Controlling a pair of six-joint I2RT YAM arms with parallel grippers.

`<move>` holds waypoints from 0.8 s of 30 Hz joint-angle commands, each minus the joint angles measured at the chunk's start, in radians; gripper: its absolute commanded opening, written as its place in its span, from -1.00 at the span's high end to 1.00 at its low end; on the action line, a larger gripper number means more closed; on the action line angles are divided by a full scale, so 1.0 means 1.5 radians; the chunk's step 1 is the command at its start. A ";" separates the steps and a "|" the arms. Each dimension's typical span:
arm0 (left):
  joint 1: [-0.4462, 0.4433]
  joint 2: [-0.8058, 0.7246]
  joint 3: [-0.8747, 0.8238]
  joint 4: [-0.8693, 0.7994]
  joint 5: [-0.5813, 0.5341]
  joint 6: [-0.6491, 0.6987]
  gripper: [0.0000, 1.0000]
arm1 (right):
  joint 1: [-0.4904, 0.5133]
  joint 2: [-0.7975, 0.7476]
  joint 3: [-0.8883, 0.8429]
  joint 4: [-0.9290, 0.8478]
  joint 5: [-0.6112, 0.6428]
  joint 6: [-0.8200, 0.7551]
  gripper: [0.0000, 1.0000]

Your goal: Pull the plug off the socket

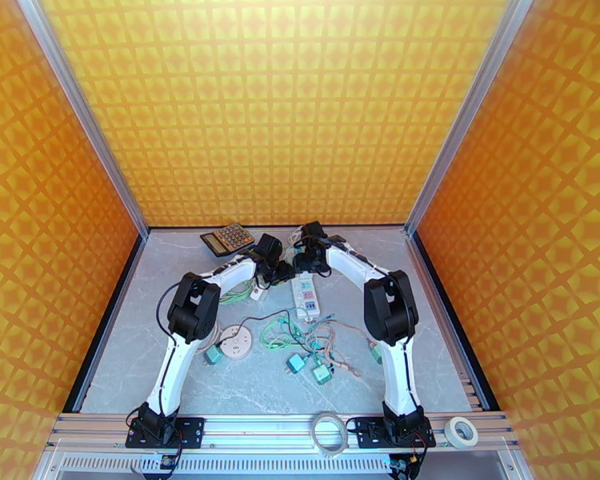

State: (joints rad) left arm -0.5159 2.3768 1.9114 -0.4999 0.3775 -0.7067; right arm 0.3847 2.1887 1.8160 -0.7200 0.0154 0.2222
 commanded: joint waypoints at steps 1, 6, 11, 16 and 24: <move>0.002 0.017 0.004 -0.025 0.001 0.006 0.30 | -0.003 0.005 -0.018 -0.016 0.001 -0.007 -0.10; 0.004 0.008 0.001 -0.024 0.001 0.008 0.31 | -0.003 -0.004 -0.025 -0.017 0.001 -0.003 0.08; 0.007 0.023 0.014 -0.041 0.001 0.013 0.38 | -0.002 -0.028 -0.018 -0.014 -0.037 0.013 0.23; 0.005 0.030 0.017 -0.054 0.001 0.016 0.39 | -0.003 -0.049 0.003 -0.018 -0.089 0.031 0.27; 0.005 0.030 0.017 -0.060 0.001 0.018 0.38 | 0.020 -0.084 0.037 -0.072 -0.011 0.013 0.28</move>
State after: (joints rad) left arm -0.5148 2.3787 1.9247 -0.5365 0.3870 -0.6987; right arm 0.3916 2.1403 1.8225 -0.7685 -0.0288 0.2485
